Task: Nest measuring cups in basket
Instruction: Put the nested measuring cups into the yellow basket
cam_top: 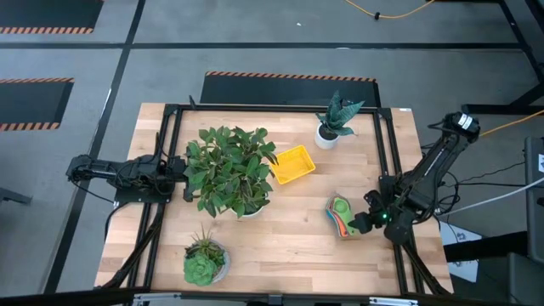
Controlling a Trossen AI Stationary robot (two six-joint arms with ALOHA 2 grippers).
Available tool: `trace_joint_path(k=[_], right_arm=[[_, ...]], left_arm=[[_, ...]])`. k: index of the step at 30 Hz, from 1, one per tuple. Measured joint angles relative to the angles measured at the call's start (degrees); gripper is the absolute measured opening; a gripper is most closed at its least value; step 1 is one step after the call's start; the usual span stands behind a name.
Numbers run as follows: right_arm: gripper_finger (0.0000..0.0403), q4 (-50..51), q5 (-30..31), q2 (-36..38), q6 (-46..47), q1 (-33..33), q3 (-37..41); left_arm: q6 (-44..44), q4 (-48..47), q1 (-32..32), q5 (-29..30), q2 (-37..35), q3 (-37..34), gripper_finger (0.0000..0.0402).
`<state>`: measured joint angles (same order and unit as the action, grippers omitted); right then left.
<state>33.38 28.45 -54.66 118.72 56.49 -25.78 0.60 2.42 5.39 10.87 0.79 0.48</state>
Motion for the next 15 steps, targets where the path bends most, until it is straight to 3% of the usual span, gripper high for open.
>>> trace_joint_path(k=[15], right_arm=[[0.032, -6.3, 5.0, -8.0, -0.9, 0.0, 0.0]], left_arm=[[0.0, 0.0, 0.0, 0.2, 0.0, 0.0, 0.0117]])
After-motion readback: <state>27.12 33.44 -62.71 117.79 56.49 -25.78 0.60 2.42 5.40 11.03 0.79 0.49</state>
